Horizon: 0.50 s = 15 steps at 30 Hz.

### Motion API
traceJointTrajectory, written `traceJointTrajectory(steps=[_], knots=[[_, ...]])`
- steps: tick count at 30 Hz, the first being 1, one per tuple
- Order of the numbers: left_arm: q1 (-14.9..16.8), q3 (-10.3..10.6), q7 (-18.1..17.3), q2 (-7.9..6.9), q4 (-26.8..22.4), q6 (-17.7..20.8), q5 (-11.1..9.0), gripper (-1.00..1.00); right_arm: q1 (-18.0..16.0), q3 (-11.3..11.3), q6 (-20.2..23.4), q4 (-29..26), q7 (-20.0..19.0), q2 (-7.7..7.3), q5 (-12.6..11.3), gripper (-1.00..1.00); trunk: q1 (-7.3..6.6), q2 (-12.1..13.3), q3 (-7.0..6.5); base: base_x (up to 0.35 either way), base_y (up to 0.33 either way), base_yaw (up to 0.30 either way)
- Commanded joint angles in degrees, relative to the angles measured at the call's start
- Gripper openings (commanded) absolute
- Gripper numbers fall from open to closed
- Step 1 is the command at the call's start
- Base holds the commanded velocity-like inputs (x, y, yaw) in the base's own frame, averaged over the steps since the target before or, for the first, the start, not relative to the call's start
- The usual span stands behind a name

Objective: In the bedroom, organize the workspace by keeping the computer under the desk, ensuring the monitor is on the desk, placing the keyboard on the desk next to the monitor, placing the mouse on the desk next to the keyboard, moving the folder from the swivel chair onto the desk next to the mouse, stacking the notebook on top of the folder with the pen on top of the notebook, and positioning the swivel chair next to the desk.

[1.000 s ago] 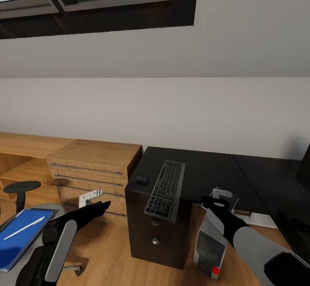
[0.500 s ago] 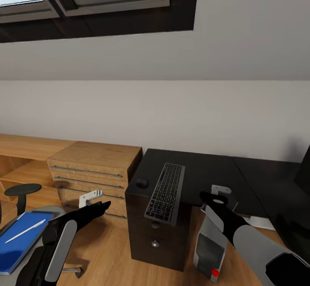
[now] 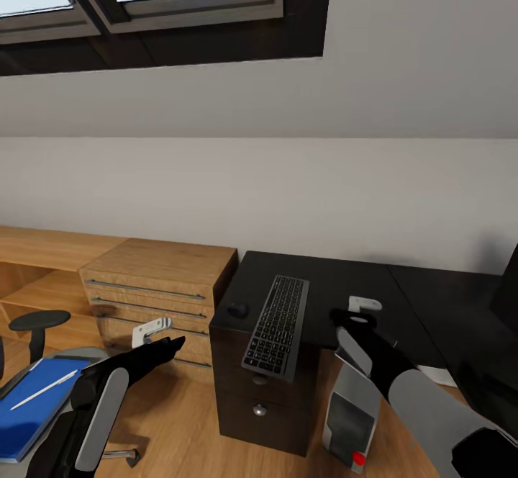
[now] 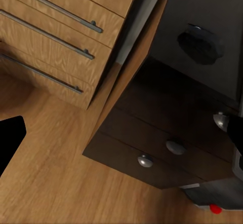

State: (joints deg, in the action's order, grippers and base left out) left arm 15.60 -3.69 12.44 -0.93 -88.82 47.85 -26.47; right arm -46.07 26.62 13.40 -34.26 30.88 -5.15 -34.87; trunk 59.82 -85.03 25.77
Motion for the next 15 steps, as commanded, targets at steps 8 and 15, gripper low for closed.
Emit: traceJointTrajectory(steps=[8, 15], knots=[[0.0, 0.0, 0.6, 0.02, 0.0, 0.0, -0.4, 1.00, 4.3, 0.4, 6.8, -16.4, 13.6, -1.78, -6.5, 1.00, 0.00, 0.0, 0.07, 0.000, 0.000, 0.000], [0.0, 0.0, 0.7, -0.02, 0.0, -0.1, -0.4, 1.00, 14.1, 0.6, 8.3, -39.6, 25.6, -4.78, -10.2, 1.00, 0.00, 0.0, 0.07, 0.000, 0.000, 0.000]])
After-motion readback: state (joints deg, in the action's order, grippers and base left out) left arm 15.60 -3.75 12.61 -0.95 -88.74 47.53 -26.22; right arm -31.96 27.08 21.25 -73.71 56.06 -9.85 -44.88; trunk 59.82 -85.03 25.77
